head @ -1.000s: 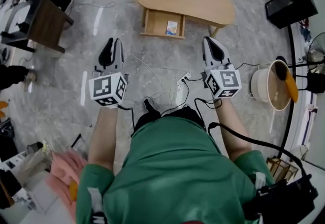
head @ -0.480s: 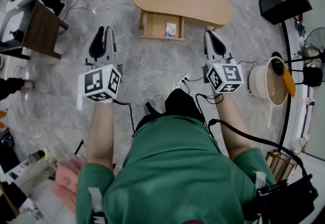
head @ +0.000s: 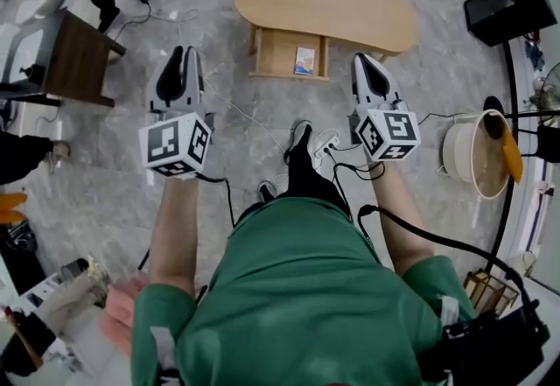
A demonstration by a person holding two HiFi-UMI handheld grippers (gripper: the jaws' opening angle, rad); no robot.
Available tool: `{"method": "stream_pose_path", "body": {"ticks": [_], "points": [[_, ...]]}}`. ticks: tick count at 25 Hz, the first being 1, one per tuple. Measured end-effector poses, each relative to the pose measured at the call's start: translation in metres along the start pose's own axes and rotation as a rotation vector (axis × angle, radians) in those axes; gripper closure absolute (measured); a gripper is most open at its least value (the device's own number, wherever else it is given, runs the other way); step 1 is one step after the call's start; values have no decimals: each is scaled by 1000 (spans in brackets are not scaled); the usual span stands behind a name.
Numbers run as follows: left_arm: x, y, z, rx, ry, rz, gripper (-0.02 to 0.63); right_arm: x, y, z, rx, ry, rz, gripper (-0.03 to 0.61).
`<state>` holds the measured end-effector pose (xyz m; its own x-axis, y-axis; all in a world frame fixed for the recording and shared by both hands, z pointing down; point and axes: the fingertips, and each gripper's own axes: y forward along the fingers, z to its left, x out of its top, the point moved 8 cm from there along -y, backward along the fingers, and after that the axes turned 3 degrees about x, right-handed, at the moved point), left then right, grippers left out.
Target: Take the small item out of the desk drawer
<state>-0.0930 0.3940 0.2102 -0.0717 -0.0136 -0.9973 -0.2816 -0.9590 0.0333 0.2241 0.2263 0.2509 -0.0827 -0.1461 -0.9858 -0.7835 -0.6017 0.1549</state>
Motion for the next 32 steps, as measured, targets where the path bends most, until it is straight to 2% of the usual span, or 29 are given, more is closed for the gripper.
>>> {"method": "stream_pose_path", "body": {"ticks": [10,19,25,32], "points": [[-25,174,-27,-10,31,112,528,-19,137,-118,20,96,65,555],[-45,270,-63,-32,22,192,528,-44,198,-196,40,157,155,555],[-87,313,-53,-79,17,265,528,-88,242,-210,9,235,222,555],[-135,344,-55,-184,-11,362,528,-119,245,-220,-83,274,295,555]]}}
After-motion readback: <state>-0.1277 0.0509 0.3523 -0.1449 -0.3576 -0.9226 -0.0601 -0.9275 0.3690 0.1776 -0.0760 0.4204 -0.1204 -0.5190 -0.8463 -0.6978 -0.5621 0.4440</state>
